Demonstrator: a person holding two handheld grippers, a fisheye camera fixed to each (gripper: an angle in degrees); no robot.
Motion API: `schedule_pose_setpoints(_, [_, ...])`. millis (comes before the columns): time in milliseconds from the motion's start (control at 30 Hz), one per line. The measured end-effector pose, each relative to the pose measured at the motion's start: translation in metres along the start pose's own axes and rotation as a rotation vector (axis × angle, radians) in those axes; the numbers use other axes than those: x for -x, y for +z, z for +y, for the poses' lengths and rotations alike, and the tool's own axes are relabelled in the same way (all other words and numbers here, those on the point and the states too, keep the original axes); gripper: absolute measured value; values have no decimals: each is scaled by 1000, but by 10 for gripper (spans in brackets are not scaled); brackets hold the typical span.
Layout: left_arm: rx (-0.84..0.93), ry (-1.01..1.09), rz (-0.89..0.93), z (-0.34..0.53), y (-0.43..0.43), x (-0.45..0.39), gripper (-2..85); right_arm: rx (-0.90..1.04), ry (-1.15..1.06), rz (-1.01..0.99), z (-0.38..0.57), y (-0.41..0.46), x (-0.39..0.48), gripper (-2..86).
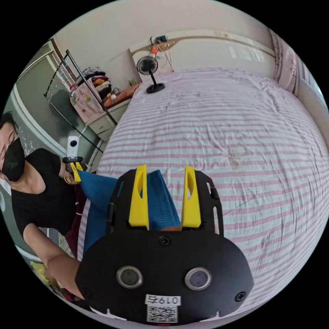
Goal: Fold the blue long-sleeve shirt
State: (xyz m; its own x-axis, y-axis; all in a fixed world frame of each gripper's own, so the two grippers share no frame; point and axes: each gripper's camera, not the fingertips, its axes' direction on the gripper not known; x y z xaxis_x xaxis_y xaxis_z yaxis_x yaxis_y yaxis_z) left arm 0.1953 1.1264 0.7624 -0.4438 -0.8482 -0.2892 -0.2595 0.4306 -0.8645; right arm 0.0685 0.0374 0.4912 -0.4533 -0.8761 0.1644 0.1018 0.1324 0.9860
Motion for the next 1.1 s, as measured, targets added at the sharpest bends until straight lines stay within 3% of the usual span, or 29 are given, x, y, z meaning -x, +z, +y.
schedule_pose_setpoints(67, [2,-34,38,-7,-2,10,29,-198,-8,133,22,-39,83,104])
schedule_pose_setpoints(133, [6,-79,81,-14,-3,20,29,-270,-57,279,44,-48,170,104])
schedule_pose_setpoints(267, [4,-104,119,-34,-9,32,29,-280,-65,558,98,-10,367,96])
schedule_pose_setpoints(333, [9,-113,130,-42,-12,35,29,-223,-68,661,109,22,436,104])
schedule_pose_setpoints(467, [29,-187,185,-58,-17,49,30,-150,-157,1069,113,92,557,122])
schedule_pose_setpoints(767, [35,-292,251,-90,-36,61,20,2,-177,1407,79,194,666,166])
schedule_pose_setpoints(967, [52,-341,271,-113,-46,71,22,-73,-196,1543,78,212,698,91])
schedule_pose_setpoints(1100, [36,-332,259,-132,-59,78,21,-111,-187,1531,78,209,713,44])
